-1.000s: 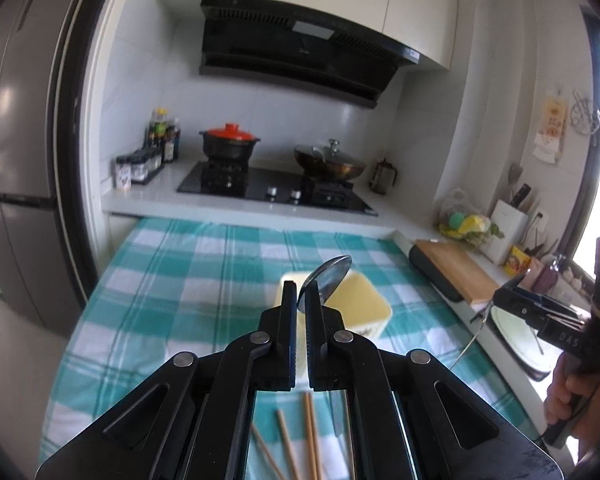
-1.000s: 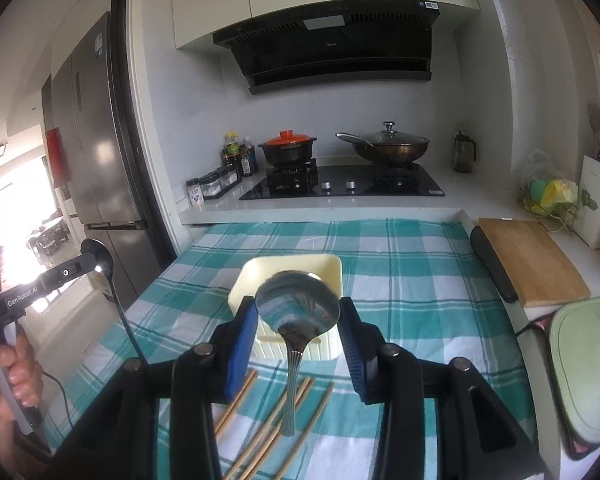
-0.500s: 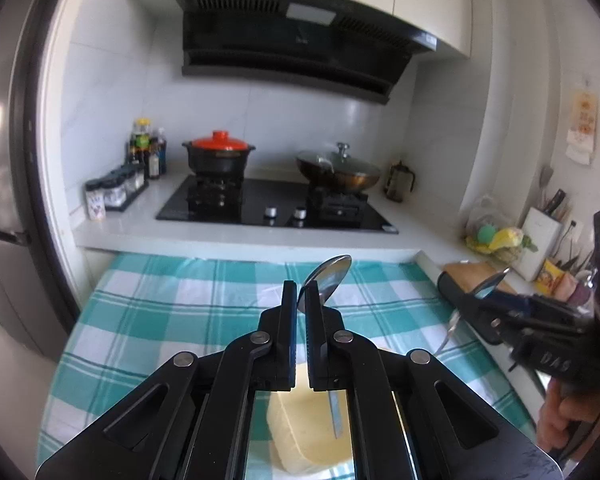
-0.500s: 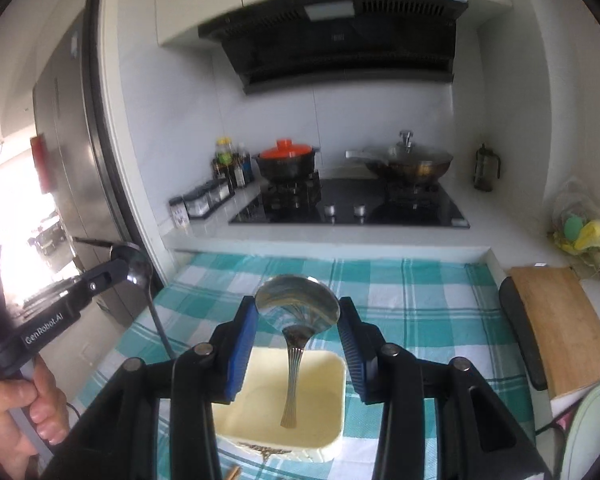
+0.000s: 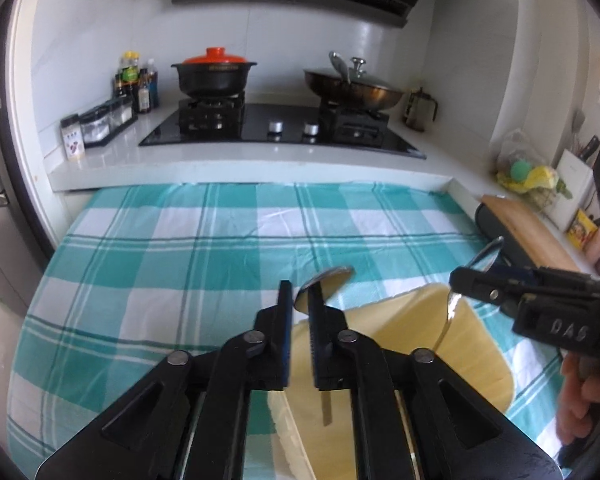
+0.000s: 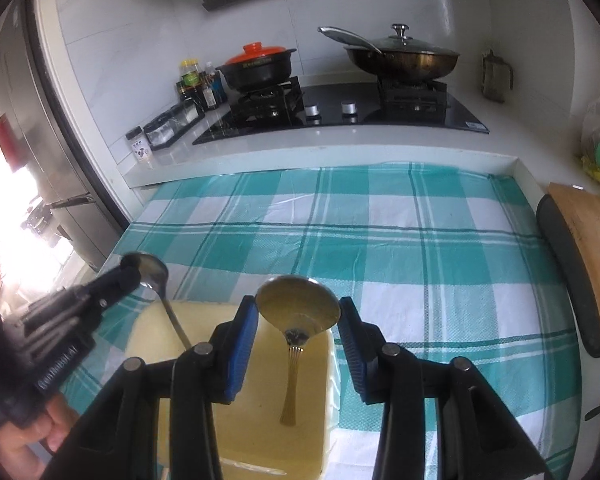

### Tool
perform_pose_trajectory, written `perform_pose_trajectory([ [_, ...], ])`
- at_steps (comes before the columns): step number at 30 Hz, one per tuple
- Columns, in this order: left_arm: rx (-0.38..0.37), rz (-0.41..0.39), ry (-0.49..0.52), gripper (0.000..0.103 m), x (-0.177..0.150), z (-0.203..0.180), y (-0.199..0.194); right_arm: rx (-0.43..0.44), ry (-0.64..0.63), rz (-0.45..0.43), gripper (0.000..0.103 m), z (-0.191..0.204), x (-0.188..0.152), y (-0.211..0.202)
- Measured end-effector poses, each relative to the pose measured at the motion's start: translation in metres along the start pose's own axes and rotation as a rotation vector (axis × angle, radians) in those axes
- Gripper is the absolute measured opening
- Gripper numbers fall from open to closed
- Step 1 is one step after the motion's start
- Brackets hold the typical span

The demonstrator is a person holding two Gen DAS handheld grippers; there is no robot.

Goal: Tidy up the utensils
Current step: 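Open both tools to drop the spoons into the cream box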

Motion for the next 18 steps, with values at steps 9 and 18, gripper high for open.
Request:
perform_pose_trajectory([
  [9,0.055,-0.104,-0.002,0.093,-0.005,0.012,-0.075,-0.018,-0.026,-0.054,0.06,0.003,0.007,-0.056],
  [18,0.18,-0.181,0.095,0.103,-0.077,0.003,-0.199,-0.089,-0.177,-0.161,0.072,0.034,-0.085,-0.182],
])
Point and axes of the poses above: each gripper's, at about its wrist camera, not at the fingertips, and y roughly the way its jaws point, z to its left, x to its top, the point moved 7 cm from there along y, roughly the way its jaws point, and after that the axes turned 1 degree about x, right-handed, at the moved point
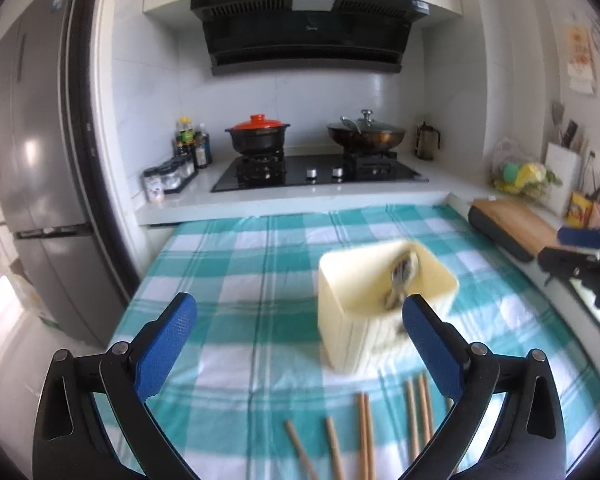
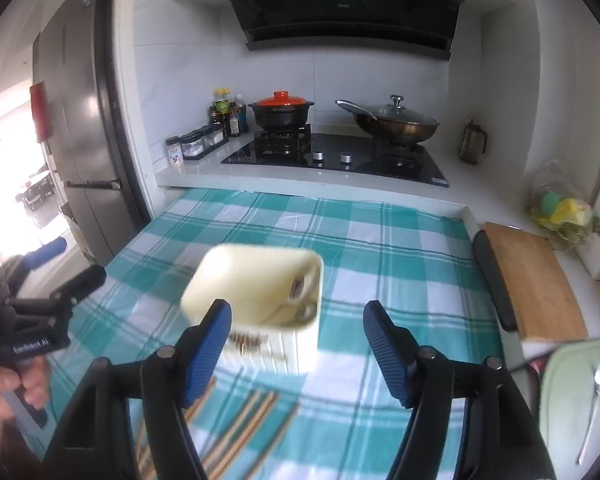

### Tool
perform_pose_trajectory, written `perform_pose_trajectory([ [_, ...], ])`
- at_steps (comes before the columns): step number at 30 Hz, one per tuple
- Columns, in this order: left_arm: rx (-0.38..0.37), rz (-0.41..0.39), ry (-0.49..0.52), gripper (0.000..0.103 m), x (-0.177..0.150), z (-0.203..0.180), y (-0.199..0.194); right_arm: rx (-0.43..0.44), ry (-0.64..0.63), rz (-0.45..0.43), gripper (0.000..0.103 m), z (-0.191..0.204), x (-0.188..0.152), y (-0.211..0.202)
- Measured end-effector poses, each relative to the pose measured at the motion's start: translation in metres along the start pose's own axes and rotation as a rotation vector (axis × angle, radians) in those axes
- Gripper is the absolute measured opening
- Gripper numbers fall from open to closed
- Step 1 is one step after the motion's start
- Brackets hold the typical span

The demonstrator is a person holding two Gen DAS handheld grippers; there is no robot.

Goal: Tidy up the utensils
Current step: 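Open both tools to drop the spoons into the cream box, then move both tools back down toward the loose wooden chopsticks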

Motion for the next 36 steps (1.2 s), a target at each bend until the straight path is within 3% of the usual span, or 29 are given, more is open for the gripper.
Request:
perform_pose_trajectory([
  [6,0.053,0.074,0.028,0.103,-0.08,-0.01,-0.052,-0.12,-0.019,-0.062,0.078,0.018,-0.073,-0.061],
  [13,0.056,0.143,-0.019,0.102,-0.14,-0.021,-0.076,-0.177,0.051,-0.033,0.078,0.039,-0.15,-0.081],
  [17,0.018,0.176,-0.06,0.102,-0.153,-0.022,-0.083,-0.209,0.058,-0.037,0.078,0.047,-0.171,-0.088],
  [24,0.048,0.125,-0.092,0.102,-0.15,-0.013,-0.1,-0.244,0.074,-0.052,0.078,0.047,-0.187,-0.095],
  [30,0.027,0.169,-0.067,0.102,-0.156,-0.018,-0.096,-0.256,0.083,-0.043,0.078,0.043,-0.196,-0.095],
  [36,-0.032,0.218,-0.128,0.102,-0.167,-0.016,-0.087,-0.269,0.094,-0.038,0.078,0.038,-0.202,-0.095],
])
Point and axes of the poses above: each gripper's, at about its wrist camera, not at the fingertips, and y roughly the way its jaws point, z to its left, x to its top, the point moved 7 cm from there along y, roughly the way its jaws point, and after that the axes turned 1 degree about x, right-handed, at the moved point
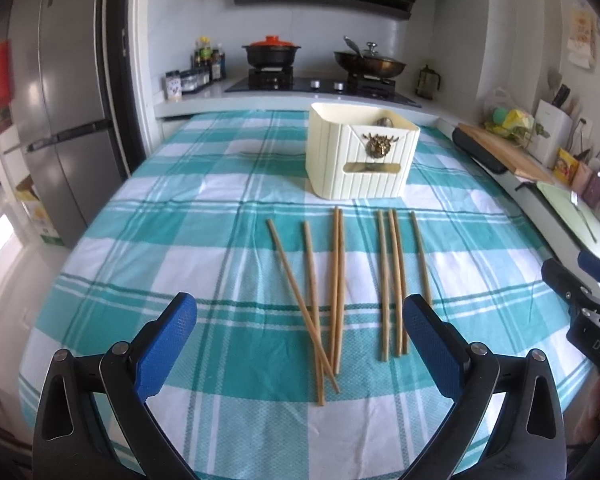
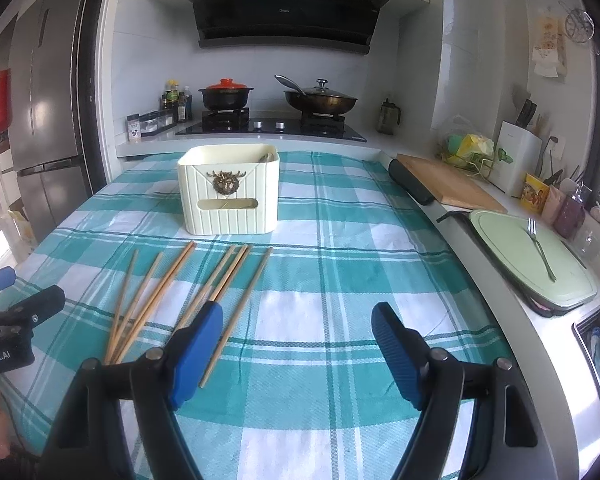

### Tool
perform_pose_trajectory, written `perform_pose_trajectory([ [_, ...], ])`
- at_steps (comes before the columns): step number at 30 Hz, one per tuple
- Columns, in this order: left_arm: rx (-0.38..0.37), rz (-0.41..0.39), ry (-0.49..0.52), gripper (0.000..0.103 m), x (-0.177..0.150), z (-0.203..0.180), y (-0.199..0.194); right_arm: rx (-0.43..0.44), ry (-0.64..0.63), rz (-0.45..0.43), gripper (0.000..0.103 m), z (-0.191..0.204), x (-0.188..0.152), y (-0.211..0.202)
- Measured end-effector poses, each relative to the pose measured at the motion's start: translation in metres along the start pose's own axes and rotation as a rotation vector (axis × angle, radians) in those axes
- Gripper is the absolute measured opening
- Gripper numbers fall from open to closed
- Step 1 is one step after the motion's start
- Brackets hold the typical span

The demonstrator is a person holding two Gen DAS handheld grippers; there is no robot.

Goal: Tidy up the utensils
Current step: 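Move both tools back down toward the loose wooden chopsticks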

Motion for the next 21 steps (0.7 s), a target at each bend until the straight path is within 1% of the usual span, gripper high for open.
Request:
perform_pose_trajectory([
  [1,-0.012,0.01,-0.011,0.102,-0.002,0.001,0.002,-0.001,0.001,0.001,0.078,-0.001,-0.001,0.0],
  [3,-0.014,0.018,-0.017,0.102,-0.004,0.002,0.004,-0.001,0.005,0.007,0.078,-0.003,-0.002,0.002],
  [6,0.01,0.014,0.0,0.102,-0.005,0.002,0.005,-0.003,0.008,0.016,0.078,-0.004,-0.004,0.006],
  [14,0.03,0.025,0.023,0.102,-0.009,0.004,0.009,0.011,0.007,0.042,0.078,0.001,-0.009,0.015],
  [18,0.055,0.039,0.01,0.102,-0.014,0.016,0.015,0.017,0.005,0.045,0.078,0.003,-0.012,0.015],
  [21,0.103,0.061,0.004,0.102,-0.022,0.031,0.026,0.022,0.015,0.048,0.078,0.001,-0.017,0.019],
])
Point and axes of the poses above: each gripper's, at about its wrist camera, not at the fingertips, and y roughly the way its jaws point, z to its left, x to its top, the point moved 7 cm from there along y, roughly the way its jaws point, and after that the axes turned 1 degree about x, right-handed, at the moved point
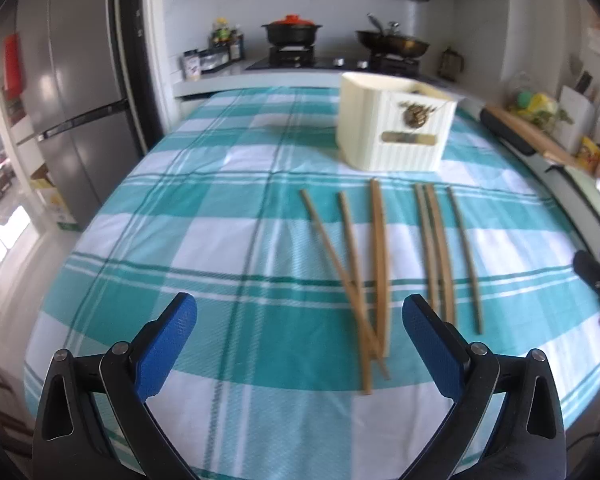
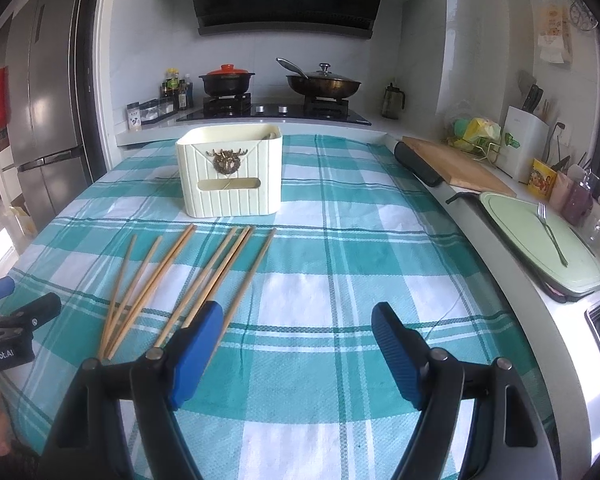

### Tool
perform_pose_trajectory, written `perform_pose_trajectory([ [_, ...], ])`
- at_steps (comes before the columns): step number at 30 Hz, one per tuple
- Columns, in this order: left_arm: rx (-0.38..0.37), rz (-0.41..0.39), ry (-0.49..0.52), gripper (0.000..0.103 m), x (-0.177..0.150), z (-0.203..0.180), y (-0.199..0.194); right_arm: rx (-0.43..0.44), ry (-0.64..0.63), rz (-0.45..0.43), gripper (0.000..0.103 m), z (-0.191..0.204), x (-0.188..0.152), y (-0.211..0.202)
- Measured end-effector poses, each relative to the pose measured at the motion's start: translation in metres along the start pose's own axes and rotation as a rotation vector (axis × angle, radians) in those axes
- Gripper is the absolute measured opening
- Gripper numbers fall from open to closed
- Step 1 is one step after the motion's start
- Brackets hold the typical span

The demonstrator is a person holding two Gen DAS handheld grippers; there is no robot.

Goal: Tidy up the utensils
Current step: 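Move both tools back down toward the loose wooden chopsticks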

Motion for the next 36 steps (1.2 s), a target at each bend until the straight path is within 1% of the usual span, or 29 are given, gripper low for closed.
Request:
perform_pose_trajectory([
  [1,0.009,0.014,-0.007,0.102,-0.003,0.005,0.006,0.001,0.006,0.007,0.078,-0.001,-0.002,0.004],
  [4,0.007,0.046,-0.025,0.102,-0.009,0.01,0.019,0.01,0.017,0.05,0.078,-0.003,-0.012,0.018],
  [10,0.011,0.084,-0.026,0.102,-0.008,0.007,0.042,0.02,0.028,0.107,0.078,-0.003,-0.026,0.04],
  [14,0.007,0.089,-0.026,0.102,0.004,0.002,0.058,0.047,0.039,0.12,0.078,0.001,-0.023,0.052],
  [18,0.021,0.096,-0.007,0.102,0.013,-0.004,0.075,0.117,0.065,0.159,0.078,0.01,-0.018,0.07],
  [22,0.065,0.109,0.035,0.102,0.015,-0.007,0.089,0.145,0.079,0.169,0.076,0.019,-0.011,0.083],
  [26,0.127,0.129,0.079,0.102,0.009,-0.005,0.098,0.156,0.058,0.189,0.076,0.029,-0.009,0.093],
  [28,0.144,0.138,0.093,0.102,0.007,-0.004,0.103,0.159,0.048,0.195,0.076,0.032,-0.009,0.096],
  [31,0.136,0.144,0.095,0.102,0.006,-0.001,0.104,0.16,0.041,0.204,0.076,0.036,-0.009,0.102],
  [33,0.144,0.144,0.101,0.102,0.005,0.004,0.102,0.157,0.03,0.219,0.076,0.039,-0.01,0.108],
  [36,0.136,0.153,0.083,0.103,0.003,0.012,0.101,0.162,0.003,0.243,0.076,0.046,-0.016,0.114],
])
Point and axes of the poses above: each gripper's, at about its wrist camera, not at the fingertips, and y roughly the way its jaws point, z to its left, x to its top, the point moved 7 cm from there along y, roughly the way its jaws point, and after that the axes turned 1 degree about x, right-handed, at the moved point
